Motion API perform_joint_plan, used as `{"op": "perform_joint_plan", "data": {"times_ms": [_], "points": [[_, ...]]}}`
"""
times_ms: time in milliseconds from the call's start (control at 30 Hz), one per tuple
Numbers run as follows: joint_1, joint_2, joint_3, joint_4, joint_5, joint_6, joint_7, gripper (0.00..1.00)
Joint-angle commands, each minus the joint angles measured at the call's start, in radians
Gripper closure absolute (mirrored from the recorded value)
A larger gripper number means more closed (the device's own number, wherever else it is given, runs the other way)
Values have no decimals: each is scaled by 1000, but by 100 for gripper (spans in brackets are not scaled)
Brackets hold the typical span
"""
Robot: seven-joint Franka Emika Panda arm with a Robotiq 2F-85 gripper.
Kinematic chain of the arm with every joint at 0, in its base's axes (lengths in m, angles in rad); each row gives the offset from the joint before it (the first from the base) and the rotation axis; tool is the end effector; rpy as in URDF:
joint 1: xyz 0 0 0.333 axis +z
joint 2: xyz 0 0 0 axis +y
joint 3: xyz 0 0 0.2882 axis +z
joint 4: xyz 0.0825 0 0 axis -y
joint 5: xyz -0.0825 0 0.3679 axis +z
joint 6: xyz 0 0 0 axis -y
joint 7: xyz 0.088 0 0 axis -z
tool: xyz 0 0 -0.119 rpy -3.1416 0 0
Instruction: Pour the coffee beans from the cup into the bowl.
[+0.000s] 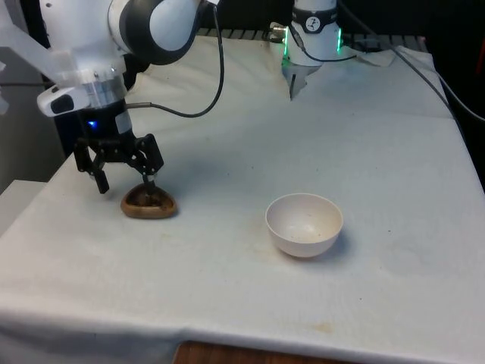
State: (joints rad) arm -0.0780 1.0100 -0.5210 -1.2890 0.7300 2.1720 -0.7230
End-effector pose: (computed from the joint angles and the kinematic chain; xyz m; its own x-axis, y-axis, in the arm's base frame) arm 0.6456 -0.3007 0.1622 0.9904 -0.0859 0.1082 -0.0726 -0.9899 -0.1217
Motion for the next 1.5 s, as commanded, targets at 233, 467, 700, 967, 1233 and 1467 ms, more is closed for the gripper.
{"op": "perform_joint_plan", "data": {"times_ms": [233, 467, 700, 967, 1233, 1467], "points": [[-3, 4, 3, 5, 1, -5, 3, 0], [-3, 15, -1, 9, -1, -7, 7, 0], [0, 7, -7, 6, -1, -8, 14, 0], [-2, 18, -11, 14, -2, -9, 24, 0], [0, 14, -13, 6, 0, -1, 21, 0], [-2, 30, -11, 29, 0, -11, 39, 0]]}}
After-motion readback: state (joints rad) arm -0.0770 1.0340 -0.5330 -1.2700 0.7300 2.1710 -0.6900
